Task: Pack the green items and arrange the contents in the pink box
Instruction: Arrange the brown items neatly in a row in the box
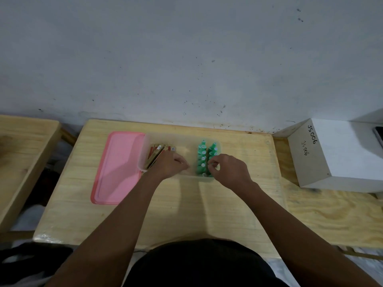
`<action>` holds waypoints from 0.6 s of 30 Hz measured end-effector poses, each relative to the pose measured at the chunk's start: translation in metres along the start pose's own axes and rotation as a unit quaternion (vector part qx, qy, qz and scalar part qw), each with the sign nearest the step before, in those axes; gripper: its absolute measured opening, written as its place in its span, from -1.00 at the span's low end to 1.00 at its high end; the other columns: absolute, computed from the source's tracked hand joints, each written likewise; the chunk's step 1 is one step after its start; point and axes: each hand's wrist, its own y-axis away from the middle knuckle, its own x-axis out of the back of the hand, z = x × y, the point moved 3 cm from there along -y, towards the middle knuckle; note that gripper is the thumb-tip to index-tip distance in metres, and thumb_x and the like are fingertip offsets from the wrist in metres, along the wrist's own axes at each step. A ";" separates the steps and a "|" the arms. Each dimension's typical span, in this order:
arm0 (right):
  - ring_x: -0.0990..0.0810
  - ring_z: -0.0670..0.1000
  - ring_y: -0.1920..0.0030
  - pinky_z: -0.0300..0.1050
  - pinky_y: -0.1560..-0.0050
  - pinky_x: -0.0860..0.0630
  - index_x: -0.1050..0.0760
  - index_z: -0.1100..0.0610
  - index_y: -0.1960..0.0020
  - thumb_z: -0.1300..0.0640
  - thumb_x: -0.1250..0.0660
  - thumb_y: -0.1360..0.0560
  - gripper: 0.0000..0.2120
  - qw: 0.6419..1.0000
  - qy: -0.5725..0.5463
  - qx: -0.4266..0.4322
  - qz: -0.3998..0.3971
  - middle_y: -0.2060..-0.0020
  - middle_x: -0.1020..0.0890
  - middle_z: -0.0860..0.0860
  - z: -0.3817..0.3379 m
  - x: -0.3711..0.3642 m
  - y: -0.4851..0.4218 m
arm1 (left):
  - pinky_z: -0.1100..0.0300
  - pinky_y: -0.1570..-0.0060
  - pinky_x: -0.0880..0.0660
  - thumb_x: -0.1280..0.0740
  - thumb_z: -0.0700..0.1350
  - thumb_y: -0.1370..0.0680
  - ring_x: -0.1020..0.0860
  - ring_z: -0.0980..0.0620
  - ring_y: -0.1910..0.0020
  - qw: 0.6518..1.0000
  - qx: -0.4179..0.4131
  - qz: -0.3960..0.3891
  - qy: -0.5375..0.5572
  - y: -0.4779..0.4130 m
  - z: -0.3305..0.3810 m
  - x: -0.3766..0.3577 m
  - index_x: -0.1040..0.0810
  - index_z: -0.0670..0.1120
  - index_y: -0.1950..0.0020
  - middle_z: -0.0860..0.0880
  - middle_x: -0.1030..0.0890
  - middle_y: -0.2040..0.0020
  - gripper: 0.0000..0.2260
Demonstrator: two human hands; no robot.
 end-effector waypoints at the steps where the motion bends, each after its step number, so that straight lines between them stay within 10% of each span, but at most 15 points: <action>1: -0.63 -0.04 0.04 -0.12 0.11 -0.53 -0.63 -0.09 -0.06 -0.04 -0.27 -0.54 -0.81 1.000 -0.003 0.002 0.007 0.03 -0.67 -0.16 -0.003 0.000 -0.002 | 0.25 0.08 -0.54 -0.46 -0.05 -0.44 -0.61 0.07 0.06 0.999 -0.002 0.034 0.000 0.000 -0.005 0.011 -0.69 -0.11 -0.01 0.00 -0.68 0.05 -0.80; 7: -0.62 -0.07 0.02 -0.15 0.11 -0.50 -0.60 -0.08 -0.13 -0.05 -0.27 -0.54 -0.78 0.999 -0.022 0.016 0.037 0.00 -0.67 -0.15 -0.035 -0.005 -0.016 | 0.17 0.00 -0.46 -0.38 -0.01 -0.50 -0.57 -0.08 -0.06 0.963 0.039 0.267 -0.015 0.003 -0.046 0.061 -0.59 -0.10 -0.21 -0.15 -0.59 -0.12 -0.68; 18: -0.59 0.01 -0.07 -0.10 0.00 -0.51 -0.59 -0.04 -0.13 0.01 -0.28 -0.53 -0.79 0.993 -0.099 0.020 -0.061 -0.08 -0.62 -0.08 -0.108 -0.063 -0.054 | 0.20 -0.15 -0.47 -0.25 -0.21 -0.56 -0.62 -0.10 -0.11 0.981 0.075 0.180 0.007 -0.015 -0.088 0.073 -0.64 -0.24 -0.11 -0.19 -0.67 -0.08 -0.77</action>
